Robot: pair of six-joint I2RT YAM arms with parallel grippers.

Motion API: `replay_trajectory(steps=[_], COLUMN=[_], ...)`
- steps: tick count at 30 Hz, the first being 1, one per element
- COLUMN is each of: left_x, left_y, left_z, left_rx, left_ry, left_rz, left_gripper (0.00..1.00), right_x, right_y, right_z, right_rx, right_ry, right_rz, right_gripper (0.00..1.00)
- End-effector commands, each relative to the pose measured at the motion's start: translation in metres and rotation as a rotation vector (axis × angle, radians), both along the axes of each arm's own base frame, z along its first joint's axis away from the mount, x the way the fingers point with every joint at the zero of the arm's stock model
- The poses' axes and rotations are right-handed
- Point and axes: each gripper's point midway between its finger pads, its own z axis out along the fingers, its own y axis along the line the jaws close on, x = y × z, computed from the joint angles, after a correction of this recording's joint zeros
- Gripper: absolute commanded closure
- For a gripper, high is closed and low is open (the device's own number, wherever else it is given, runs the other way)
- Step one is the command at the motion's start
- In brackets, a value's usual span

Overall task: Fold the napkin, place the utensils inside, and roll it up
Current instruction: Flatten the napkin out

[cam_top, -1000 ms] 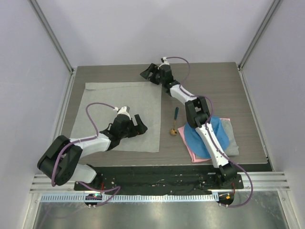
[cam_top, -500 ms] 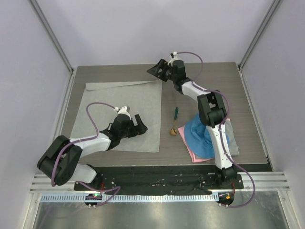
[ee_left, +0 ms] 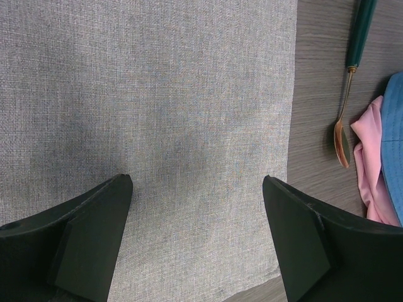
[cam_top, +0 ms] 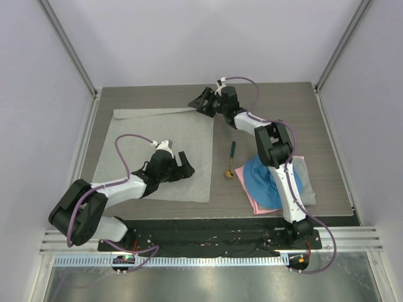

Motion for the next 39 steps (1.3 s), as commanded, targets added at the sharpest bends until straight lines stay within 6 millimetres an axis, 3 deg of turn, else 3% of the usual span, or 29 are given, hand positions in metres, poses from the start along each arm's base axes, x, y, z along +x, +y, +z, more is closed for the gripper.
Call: replay_trajectory(steps=[1, 7, 18, 30, 31, 36, 39], left_x=[-0.012, -0.02, -0.02, -0.021, -0.021, -0.021, -0.011], left_y=[0.007, 0.002, -0.003, -0.007, -0.007, -0.008, -0.002], left_z=[-0.008, -0.008, -0.011, -0.017, -0.018, -0.019, -0.002], left_rx=[0.043, 0.026, 0.036, 0.039, 0.042, 0.04, 0.065], left_ry=[0.051, 0.07, 0.094, 0.115, 0.119, 0.119, 0.066], left_rz=[-0.012, -0.054, -0.093, -0.112, -0.114, -0.123, -0.088], left_gripper=[0.09, 0.09, 0.09, 0.09, 0.09, 0.09, 0.09], right_x=[0.005, 0.011, 0.037, 0.056, 0.056, 0.061, 0.054], right_y=[0.007, 0.01, 0.03, 0.061, 0.064, 0.067, 0.07], right_z=[0.009, -0.012, -0.023, 0.003, -0.005, 0.014, 0.038], right_rx=[0.024, 0.023, 0.103, 0.242, 0.241, 0.331, 0.338], right_ry=[0.0, 0.044, 0.062, 0.004, 0.01, -0.03, -0.098], right_rz=[0.002, -0.006, -0.042, -0.128, -0.135, -0.151, -0.102], right_gripper=[0.23, 0.24, 0.24, 0.23, 0.23, 0.22, 0.22])
